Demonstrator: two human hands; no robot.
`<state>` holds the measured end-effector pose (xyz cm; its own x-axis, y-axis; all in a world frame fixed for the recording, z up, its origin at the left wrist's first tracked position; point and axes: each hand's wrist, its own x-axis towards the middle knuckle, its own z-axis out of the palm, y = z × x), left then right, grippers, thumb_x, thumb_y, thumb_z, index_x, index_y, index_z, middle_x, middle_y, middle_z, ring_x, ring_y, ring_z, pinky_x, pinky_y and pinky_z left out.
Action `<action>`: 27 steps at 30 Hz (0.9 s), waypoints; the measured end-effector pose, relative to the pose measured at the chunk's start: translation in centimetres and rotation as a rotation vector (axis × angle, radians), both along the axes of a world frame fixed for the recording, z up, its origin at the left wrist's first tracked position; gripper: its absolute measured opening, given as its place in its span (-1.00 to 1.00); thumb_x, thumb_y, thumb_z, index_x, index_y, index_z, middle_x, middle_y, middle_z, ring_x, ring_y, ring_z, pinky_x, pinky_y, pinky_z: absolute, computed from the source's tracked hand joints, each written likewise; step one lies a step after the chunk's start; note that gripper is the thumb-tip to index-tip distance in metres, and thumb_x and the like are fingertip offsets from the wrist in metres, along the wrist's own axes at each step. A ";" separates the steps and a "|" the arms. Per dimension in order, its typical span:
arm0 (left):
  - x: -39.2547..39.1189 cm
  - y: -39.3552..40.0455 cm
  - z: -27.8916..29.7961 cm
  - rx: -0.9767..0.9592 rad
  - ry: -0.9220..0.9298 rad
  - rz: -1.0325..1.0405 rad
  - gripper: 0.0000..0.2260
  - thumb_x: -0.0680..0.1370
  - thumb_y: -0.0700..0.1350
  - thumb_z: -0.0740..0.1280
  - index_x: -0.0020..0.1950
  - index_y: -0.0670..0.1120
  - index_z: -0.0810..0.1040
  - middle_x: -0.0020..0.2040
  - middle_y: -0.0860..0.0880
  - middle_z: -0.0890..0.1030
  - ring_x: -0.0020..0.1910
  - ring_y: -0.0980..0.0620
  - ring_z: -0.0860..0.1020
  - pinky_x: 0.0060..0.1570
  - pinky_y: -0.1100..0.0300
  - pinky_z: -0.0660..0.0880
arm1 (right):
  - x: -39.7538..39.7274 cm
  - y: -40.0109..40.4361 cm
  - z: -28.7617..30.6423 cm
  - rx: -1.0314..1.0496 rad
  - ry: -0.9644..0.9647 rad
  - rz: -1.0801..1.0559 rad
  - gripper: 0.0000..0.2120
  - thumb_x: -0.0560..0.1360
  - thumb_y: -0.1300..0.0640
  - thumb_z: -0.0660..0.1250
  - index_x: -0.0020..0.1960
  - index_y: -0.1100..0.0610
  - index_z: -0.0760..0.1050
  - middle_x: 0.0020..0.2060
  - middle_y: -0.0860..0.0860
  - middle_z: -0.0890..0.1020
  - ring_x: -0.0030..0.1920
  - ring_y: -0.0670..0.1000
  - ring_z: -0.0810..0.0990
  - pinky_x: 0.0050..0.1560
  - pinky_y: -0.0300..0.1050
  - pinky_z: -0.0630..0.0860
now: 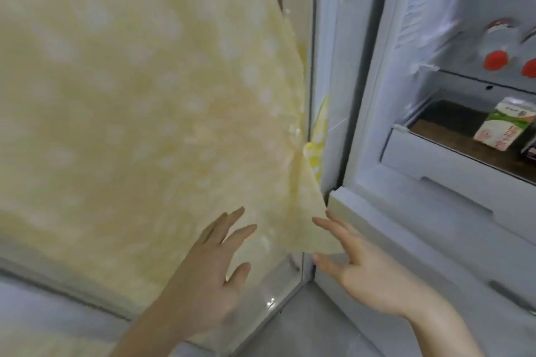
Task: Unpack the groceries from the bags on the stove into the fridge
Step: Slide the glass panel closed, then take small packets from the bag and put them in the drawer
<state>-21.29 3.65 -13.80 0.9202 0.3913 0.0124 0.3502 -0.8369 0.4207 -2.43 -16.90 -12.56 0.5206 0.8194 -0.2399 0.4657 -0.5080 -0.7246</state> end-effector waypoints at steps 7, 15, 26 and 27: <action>-11.7 0.9 1.2 0.002 0.024 0.271 -0.46 0.70 0.10 0.17 0.62 0.30 0.00 0.57 0.38 -0.31 0.52 0.34 -0.32 0.54 0.28 -0.14 | -7.3 7.0 1.7 0.044 -0.076 0.295 -0.39 0.60 -0.22 0.30 0.59 -0.30 0.16 0.60 -0.38 -0.05 0.57 -0.36 -0.04 0.46 -0.41 -0.03; -29.5 0.5 0.4 0.024 0.013 0.577 -0.43 0.59 0.26 0.09 0.61 0.32 0.07 0.55 0.45 -0.30 0.58 0.28 -0.29 0.59 0.20 -0.03 | -21.3 15.7 2.1 0.009 -0.083 0.706 -0.48 0.59 -0.23 0.33 0.48 -0.39 0.23 0.45 -0.51 0.14 0.48 -0.33 0.28 0.20 -0.62 0.20; -46.1 -8.6 -0.1 0.005 0.020 1.371 -0.41 0.66 0.17 0.21 0.64 0.26 0.01 0.59 0.32 -0.36 0.59 0.20 -0.37 0.52 0.26 -0.22 | -37.9 25.2 1.6 -0.130 -0.119 1.374 -0.41 0.63 -0.25 0.24 0.59 -0.35 0.10 0.55 -0.43 0.05 0.55 -0.21 0.25 0.48 -0.25 0.21; -46.8 -9.9 -0.3 0.012 0.015 1.443 -0.41 0.66 0.17 0.21 0.64 0.24 0.03 0.60 0.30 -0.34 0.60 0.18 -0.35 0.52 0.26 -0.22 | -39.3 25.9 1.4 -0.098 -0.132 1.429 -0.39 0.62 -0.27 0.24 0.60 -0.35 0.08 0.56 -0.44 0.00 0.56 -0.19 0.25 0.47 -0.23 0.21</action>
